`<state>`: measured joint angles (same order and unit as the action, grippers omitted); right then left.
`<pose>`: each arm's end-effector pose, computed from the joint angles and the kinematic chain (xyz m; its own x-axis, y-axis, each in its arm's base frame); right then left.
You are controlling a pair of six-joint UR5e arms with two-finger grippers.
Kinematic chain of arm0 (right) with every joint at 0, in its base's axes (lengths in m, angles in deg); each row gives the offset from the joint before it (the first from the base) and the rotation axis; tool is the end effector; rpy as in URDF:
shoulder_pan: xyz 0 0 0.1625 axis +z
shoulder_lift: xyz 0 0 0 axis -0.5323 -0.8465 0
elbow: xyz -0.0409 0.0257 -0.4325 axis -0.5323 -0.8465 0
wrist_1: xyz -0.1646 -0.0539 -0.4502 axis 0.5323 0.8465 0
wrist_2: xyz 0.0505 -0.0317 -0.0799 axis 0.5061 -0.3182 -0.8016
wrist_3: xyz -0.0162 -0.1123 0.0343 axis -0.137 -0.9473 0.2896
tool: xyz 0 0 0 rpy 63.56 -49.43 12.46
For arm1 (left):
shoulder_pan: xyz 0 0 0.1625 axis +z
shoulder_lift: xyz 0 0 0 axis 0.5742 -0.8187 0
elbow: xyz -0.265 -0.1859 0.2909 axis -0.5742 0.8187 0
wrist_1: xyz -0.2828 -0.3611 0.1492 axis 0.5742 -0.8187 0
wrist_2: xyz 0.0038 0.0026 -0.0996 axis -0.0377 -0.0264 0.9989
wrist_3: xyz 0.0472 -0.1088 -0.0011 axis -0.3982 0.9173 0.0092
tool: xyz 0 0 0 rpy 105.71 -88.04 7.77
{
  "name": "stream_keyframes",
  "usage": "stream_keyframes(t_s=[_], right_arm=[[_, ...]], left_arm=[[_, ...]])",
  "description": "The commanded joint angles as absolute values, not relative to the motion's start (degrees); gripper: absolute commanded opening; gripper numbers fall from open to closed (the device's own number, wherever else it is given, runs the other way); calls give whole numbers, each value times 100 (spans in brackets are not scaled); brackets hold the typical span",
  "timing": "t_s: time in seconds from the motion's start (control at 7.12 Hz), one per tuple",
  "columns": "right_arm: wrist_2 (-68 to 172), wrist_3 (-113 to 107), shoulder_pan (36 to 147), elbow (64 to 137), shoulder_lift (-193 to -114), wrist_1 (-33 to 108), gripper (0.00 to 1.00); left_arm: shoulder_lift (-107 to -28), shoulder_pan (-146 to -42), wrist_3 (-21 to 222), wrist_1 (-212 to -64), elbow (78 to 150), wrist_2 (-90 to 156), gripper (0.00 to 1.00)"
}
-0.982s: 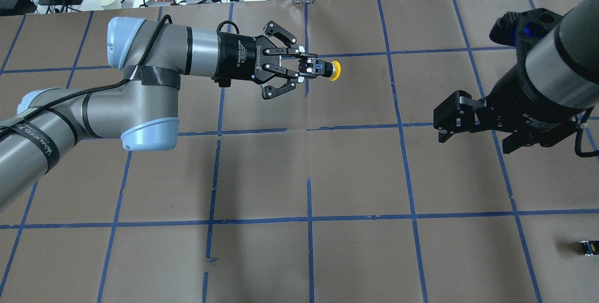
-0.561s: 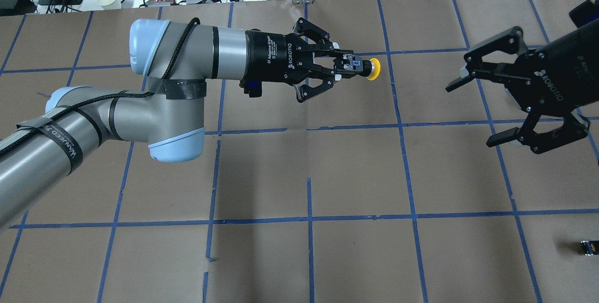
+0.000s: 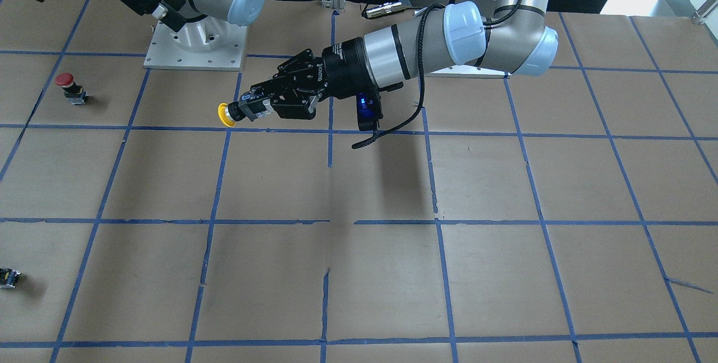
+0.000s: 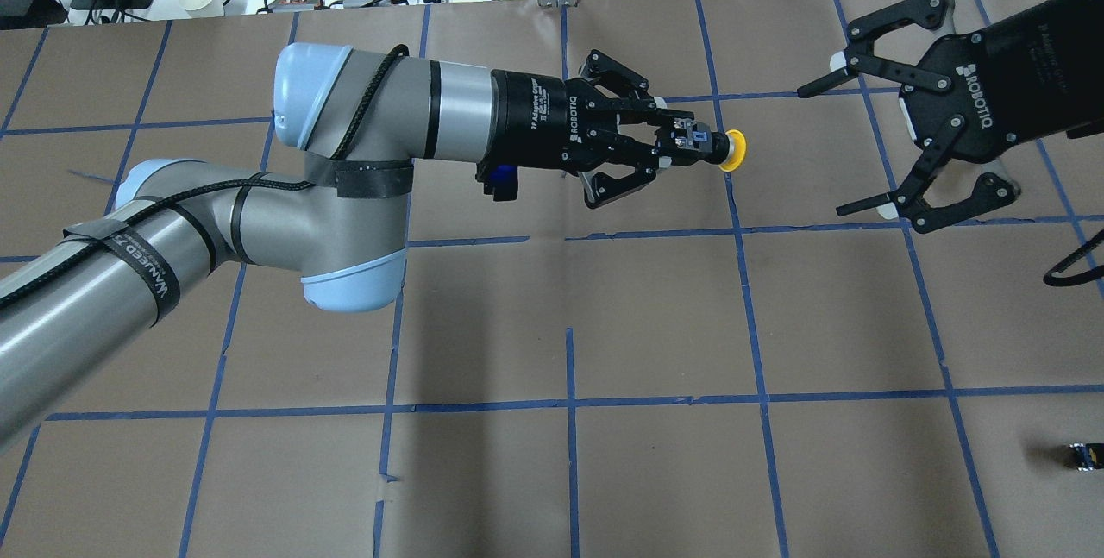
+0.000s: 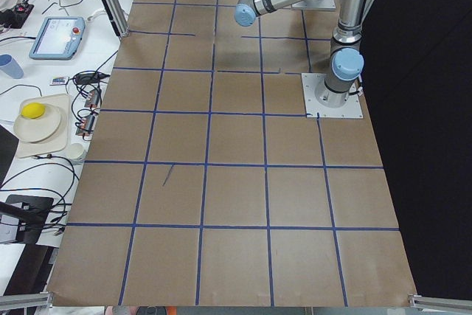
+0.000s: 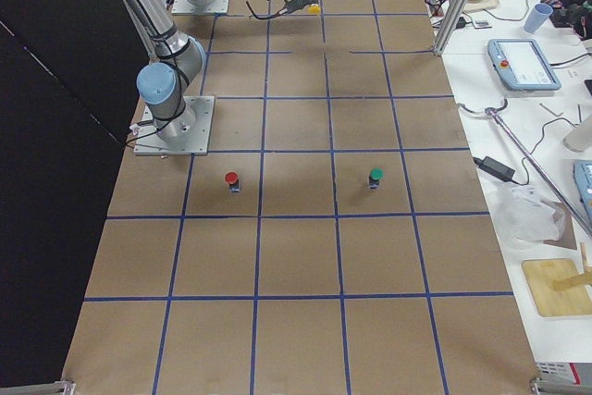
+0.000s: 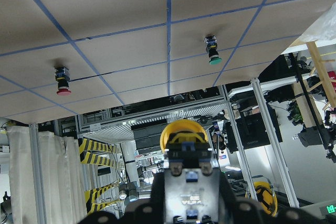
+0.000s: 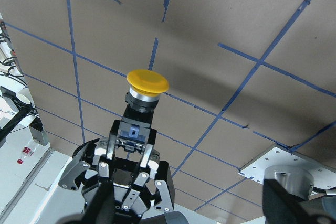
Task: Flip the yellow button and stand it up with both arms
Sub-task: 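Align the open right gripper around the yellow cap held by the left gripper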
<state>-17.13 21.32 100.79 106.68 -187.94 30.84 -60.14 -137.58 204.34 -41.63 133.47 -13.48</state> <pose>0.0442 -0.4781 0.5173 -0.2302 0.9104 -0.3439 0.6634 0.4053 0.6290 -0.3636 -0.5259 0.3604 -0.0094 -0.9826 0.1854 -0.3410 0.1774 0.9232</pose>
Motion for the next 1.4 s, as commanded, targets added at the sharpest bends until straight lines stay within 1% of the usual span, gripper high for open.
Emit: stream_keyframes(t_s=[0.0, 0.28, 0.84, 1.26], right_arm=[[-1646, 2174, 10080, 10685, -18506, 3032, 100], [-1655, 2287, 10072, 10746, -18314, 2796, 100], [-1594, 2462, 10063, 10746, -18286, 2548, 100], [-1446, 2525, 10089, 10746, -18356, 2302, 100]], left_arm=[[-5984, -13831, 20751, -3944, 13346, -1075, 3], [-5984, -13831, 21024, -3724, 13346, -845, 4], [-5922, -13831, 21350, -3688, 13311, -485, 4], [-5957, -13831, 21648, -3688, 13049, -485, 4]])
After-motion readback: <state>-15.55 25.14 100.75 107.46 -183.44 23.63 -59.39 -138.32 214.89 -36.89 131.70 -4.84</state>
